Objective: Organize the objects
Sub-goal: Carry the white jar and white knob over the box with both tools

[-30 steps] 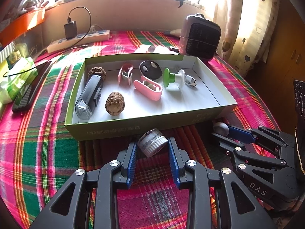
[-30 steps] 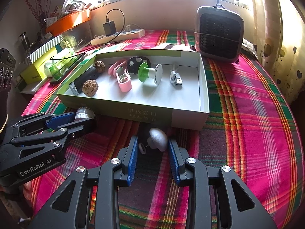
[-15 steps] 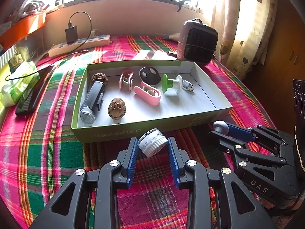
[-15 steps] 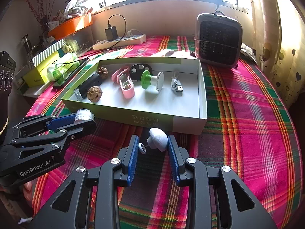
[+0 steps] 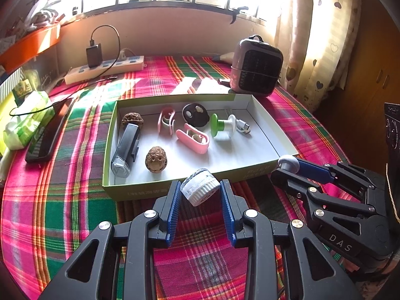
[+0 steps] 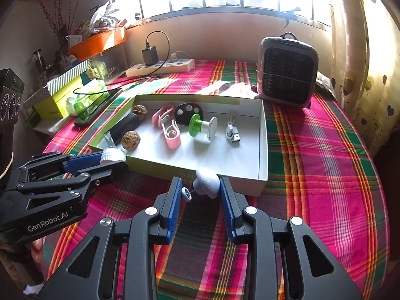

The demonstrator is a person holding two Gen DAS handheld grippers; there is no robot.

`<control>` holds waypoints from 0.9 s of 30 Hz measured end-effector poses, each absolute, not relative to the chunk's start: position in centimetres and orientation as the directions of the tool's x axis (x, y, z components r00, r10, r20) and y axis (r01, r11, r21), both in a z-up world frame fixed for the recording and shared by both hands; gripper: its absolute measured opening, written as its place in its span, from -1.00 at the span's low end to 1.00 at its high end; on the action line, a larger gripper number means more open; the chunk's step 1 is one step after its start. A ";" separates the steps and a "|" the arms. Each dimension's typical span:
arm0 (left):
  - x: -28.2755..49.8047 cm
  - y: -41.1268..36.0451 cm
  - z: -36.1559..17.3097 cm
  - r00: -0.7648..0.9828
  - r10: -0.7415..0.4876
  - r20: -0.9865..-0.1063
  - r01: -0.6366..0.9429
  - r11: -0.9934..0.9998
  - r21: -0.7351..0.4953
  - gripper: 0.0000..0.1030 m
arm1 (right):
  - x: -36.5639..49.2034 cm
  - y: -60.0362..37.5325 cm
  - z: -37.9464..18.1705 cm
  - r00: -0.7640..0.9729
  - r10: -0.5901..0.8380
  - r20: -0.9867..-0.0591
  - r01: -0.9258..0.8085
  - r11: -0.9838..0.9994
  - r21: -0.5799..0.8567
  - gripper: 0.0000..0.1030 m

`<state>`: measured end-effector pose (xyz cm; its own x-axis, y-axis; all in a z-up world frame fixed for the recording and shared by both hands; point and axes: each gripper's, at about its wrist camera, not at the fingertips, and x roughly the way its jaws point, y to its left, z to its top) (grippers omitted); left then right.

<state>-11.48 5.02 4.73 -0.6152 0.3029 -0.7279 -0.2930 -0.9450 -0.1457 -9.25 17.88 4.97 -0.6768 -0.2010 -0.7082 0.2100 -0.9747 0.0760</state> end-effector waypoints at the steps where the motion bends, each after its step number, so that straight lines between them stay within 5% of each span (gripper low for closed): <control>1: -11.6 5.0 4.8 -0.616 0.303 -0.728 -0.293 -0.945 -0.145 -0.43 | -9.3 17.9 5.1 -0.678 -0.200 -0.707 0.210 -0.975 0.074 -0.37; 27: -15.6 4.5 3.8 -0.600 0.284 -0.748 -0.260 -0.953 -0.154 -0.43 | -15.9 19.6 5.8 -0.692 -0.143 -0.708 0.177 -0.984 0.025 -0.37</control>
<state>-15.61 4.50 3.82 -0.6002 0.2843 -0.7476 -0.2599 -0.9533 -0.1538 -15.85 19.56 5.77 -0.6916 -0.1430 -0.7080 0.1775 -0.9838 0.0254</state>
